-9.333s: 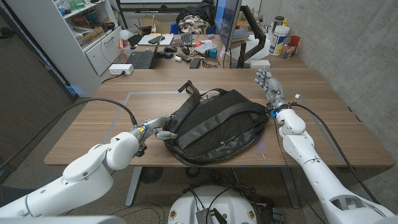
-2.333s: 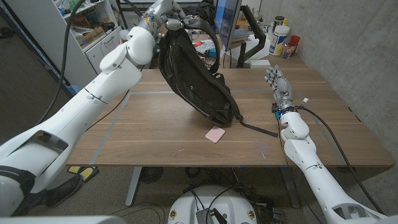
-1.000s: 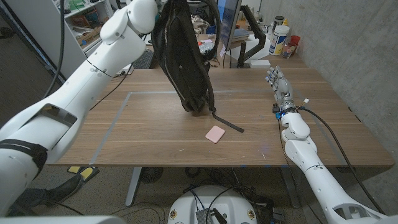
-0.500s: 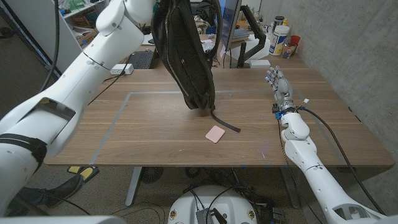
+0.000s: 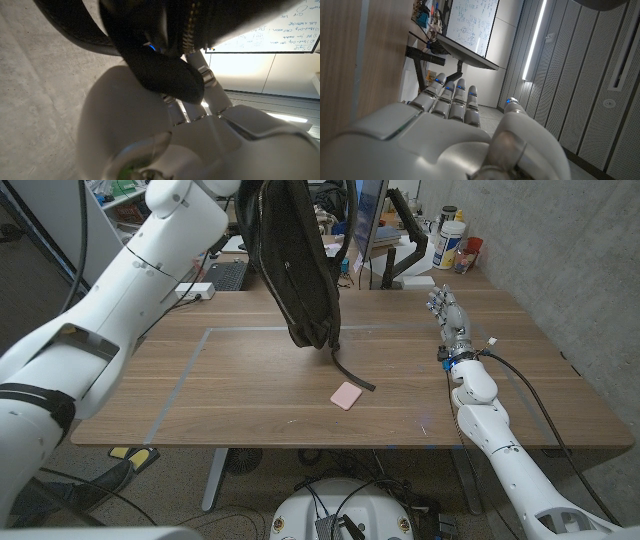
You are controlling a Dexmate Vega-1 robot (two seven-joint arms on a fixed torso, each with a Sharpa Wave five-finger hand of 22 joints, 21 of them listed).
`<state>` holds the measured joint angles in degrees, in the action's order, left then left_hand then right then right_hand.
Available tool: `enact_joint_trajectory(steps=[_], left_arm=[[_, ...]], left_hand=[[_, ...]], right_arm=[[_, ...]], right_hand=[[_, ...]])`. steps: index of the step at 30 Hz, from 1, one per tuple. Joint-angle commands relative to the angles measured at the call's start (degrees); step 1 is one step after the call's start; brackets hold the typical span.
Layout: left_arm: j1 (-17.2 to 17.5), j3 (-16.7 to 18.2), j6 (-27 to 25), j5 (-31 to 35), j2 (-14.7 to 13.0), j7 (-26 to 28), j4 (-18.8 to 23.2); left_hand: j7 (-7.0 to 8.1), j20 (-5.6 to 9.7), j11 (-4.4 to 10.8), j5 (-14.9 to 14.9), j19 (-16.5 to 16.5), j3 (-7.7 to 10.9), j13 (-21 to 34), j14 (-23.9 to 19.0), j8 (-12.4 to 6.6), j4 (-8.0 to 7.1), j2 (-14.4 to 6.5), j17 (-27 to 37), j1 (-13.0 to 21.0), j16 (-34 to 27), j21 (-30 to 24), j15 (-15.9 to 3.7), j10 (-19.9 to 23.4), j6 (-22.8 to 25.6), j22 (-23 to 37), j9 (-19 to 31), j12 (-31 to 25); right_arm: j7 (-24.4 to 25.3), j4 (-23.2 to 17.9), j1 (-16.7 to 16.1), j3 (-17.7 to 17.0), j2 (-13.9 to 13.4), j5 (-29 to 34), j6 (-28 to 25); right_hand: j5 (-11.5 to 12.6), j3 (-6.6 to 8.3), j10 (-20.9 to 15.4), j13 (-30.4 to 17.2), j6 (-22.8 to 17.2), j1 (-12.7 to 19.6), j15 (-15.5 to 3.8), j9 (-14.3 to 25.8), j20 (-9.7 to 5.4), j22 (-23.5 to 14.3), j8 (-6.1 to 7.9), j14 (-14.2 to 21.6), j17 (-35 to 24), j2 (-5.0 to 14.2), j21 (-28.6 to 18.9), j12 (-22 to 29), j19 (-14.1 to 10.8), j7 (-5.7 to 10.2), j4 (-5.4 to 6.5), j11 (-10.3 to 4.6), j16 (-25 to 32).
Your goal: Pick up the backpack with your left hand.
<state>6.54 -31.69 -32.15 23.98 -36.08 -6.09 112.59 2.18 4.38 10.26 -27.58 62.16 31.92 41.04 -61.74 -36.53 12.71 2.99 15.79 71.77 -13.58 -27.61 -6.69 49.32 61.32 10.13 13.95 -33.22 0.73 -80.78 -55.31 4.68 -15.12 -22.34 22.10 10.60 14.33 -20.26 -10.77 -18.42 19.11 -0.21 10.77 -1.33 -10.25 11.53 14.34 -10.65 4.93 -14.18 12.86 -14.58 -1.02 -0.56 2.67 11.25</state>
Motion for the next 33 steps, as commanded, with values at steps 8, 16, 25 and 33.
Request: enact_joint_trajectory(steps=[8, 16, 25, 33], left_arm=[[-3.9, 0.4, -1.8, -0.5, 0.5, -1.3, 1.5], [-3.4, 1.8, -1.7, -2.5, -0.1, -1.3, 2.3], [-3.6, 2.4, -2.1, -3.4, -1.0, -1.0, 3.6], [-3.9, 2.3, -2.7, -3.6, -1.6, -1.2, 4.2]], left_hand=[[0.37, 0.12, 0.67, -0.5, 0.2, 3.17, 0.2, -4.7, -0.54, -3.54, -0.6, 14.5, 0.0, 0.3, -0.4, -5.19, 1.0, 0.0, 0.1, 0.1, 0.3], [0.40, 0.22, 0.60, -0.5, 0.1, 3.16, 0.3, -4.8, -0.60, -3.52, -0.5, 14.6, 0.0, 0.4, -0.5, -5.07, 1.1, 0.0, 0.1, 0.1, 0.4], [0.39, 0.23, 0.57, -0.6, 0.0, 3.16, 0.3, -4.9, -0.67, -3.52, -0.5, 14.7, 0.0, 0.5, -0.5, -5.05, 1.2, -0.1, 0.1, 0.2, 0.6], [0.43, 0.23, 0.62, -0.6, 0.0, 3.14, 0.5, -4.9, -0.62, -3.55, -0.6, 14.8, -0.1, 0.7, -0.5, -5.12, 1.2, -0.2, 0.1, 0.1, 0.7]], right_arm=[[0.8, 0.1, 0.4, 0.4, 0.2, 0.4, 0.2], [0.9, 0.1, 0.4, 0.6, 0.3, 0.5, 0.3], [1.2, -0.1, 0.4, 0.9, 0.3, 0.7, 0.1], [1.3, 0.1, 0.5, 1.0, 0.3, 0.7, 0.3]], right_hand=[[0.3, 0.23, -0.4, -0.1, -0.6, 0.2, -0.12, 0.3, 0.02, -0.3, -0.10, 0.4, -0.2, 0.18, 0.3, 0.0, -0.8, -0.16, -0.34, -0.08, -0.2], [0.3, 0.23, -0.4, -0.1, -0.6, 0.2, -0.15, 0.3, 0.02, -0.3, -0.11, 0.4, -0.2, 0.21, 0.4, -0.1, -0.9, -0.15, -0.36, -0.13, -0.2], [0.3, 0.24, -0.5, -0.1, -0.6, 0.2, -0.09, 0.3, -0.02, -0.3, -0.10, 0.4, -0.2, 0.25, 0.5, 0.0, -0.9, -0.14, -0.39, -0.05, -0.2], [0.3, 0.24, -0.6, -0.1, -0.7, 0.2, -0.10, 0.3, 0.02, -0.3, -0.08, 0.5, -0.2, 0.28, 0.5, 0.0, -0.9, -0.17, -0.42, 0.09, -0.2]])
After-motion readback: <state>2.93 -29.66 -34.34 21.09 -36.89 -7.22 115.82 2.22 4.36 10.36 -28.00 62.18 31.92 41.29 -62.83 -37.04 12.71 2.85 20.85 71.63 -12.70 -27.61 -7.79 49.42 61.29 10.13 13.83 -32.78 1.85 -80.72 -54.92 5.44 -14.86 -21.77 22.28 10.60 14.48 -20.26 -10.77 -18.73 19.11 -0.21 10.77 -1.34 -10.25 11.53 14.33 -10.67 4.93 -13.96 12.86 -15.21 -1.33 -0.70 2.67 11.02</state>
